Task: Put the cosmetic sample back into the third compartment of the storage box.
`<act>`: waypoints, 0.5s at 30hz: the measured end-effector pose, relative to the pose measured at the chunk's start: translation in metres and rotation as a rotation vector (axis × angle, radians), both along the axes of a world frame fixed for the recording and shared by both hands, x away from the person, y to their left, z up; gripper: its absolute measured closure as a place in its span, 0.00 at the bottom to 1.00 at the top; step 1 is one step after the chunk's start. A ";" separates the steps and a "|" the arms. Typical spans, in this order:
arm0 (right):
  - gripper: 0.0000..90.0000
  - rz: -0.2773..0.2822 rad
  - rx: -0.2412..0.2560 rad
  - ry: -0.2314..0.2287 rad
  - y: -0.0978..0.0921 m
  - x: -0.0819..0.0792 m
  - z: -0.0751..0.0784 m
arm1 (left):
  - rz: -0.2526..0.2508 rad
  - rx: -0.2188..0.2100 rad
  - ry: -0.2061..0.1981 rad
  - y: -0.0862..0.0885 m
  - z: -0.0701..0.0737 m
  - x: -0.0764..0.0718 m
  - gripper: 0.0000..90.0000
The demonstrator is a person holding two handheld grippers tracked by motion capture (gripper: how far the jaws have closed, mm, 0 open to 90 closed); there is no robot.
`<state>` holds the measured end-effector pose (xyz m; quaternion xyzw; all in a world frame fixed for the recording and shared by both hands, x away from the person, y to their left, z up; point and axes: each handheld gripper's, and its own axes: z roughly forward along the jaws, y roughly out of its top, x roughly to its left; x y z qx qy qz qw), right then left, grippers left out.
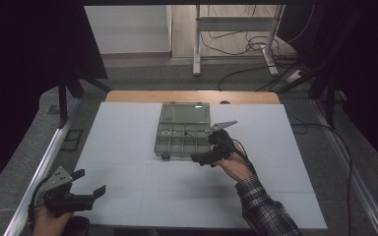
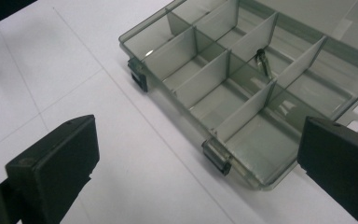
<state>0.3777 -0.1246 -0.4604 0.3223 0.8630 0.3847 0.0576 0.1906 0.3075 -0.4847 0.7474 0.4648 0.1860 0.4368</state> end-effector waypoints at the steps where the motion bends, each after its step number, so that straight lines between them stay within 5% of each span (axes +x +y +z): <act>1: 0.00 0.001 -0.002 0.001 0.000 -0.001 0.000 | 0.000 0.000 0.000 0.000 0.000 0.000 0.01; 15: 0.00 -0.011 -0.015 -0.031 -0.011 -0.017 0.000 | 0.000 0.000 0.000 0.000 0.000 0.000 0.01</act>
